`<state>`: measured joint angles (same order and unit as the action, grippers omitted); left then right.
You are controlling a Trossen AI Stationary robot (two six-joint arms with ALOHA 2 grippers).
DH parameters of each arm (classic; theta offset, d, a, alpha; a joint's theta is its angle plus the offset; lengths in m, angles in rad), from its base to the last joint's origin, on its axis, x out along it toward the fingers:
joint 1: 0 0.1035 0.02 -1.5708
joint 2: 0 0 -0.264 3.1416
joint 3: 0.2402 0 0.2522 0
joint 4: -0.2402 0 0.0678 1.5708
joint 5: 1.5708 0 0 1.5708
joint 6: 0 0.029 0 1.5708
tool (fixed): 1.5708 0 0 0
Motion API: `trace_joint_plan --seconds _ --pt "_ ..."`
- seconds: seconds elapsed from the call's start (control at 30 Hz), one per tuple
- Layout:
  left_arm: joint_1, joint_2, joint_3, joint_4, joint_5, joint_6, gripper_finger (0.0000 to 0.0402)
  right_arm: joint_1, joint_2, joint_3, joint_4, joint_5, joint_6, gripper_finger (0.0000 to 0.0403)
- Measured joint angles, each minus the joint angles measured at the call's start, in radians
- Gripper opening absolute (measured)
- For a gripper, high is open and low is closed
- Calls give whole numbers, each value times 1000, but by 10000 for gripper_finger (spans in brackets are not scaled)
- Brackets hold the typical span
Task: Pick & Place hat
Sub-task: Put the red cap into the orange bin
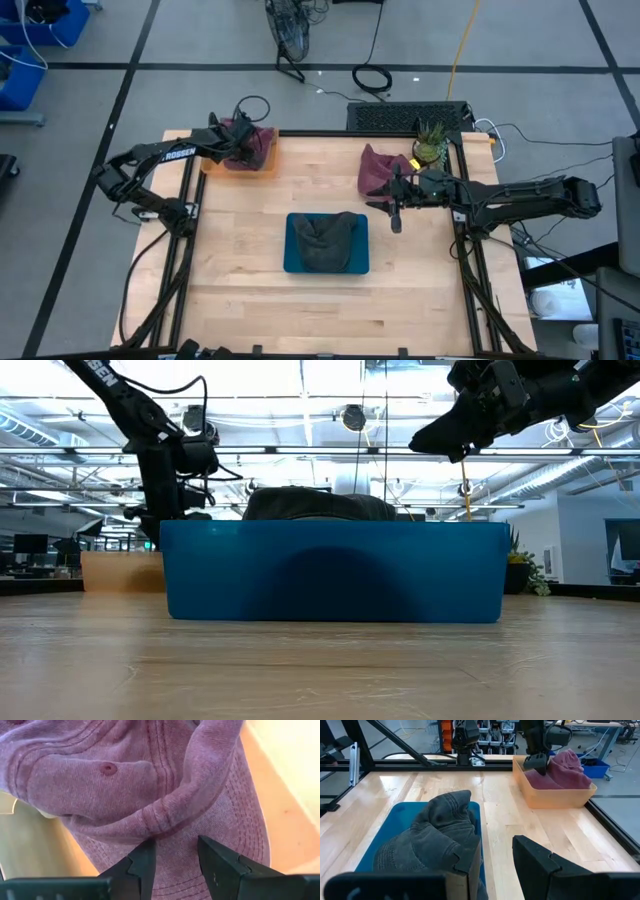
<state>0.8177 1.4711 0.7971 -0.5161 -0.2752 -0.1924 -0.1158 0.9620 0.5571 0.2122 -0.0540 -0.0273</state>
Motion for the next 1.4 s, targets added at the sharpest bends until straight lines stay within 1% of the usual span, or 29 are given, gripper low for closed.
trace_joint_plan --seconds 0.3,0.37,0.5,0.6,0.77,0.87,1.0,1.1,1.13,1.2,1.27,1.4 --pt "-15 1 -2 -9 -6 -23 149 0 13 0 0 0 3 100" --pt "-24 -16 -5 -11 -5 -22 149 0 13 0 0 0 3 100" --pt "-50 -96 -11 -15 7 -13 149 0 13 0 0 0 3 100" --pt "-65 -188 -3 -24 25 -6 149 0 13 0 0 0 2 100" --pt "-95 -345 11 -31 14 -27 149 0 13 0 0 2 0 100" --pt "-120 -419 11 -34 13 -31 149 0 13 0 0 4 0 100" --pt "-158 -484 11 -38 10 -73 149 0 13 0 0 4 0 100" --pt "-211 -497 11 -23 13 -106 149 0 13 0 0 12 0 100" --pt "-236 -496 11 -13 13 -117 149 0 13 0 -1 30 1 100" --pt "-301 -489 -1 47 15 -129 149 0 13 0 -10 83 8 100" --pt "-375 -475 -34 151 16 -121 149 0 13 0 -30 147 17 100" --pt "-506 -454 -136 451 20 -67 149 0 13 0 -88 241 41 100"
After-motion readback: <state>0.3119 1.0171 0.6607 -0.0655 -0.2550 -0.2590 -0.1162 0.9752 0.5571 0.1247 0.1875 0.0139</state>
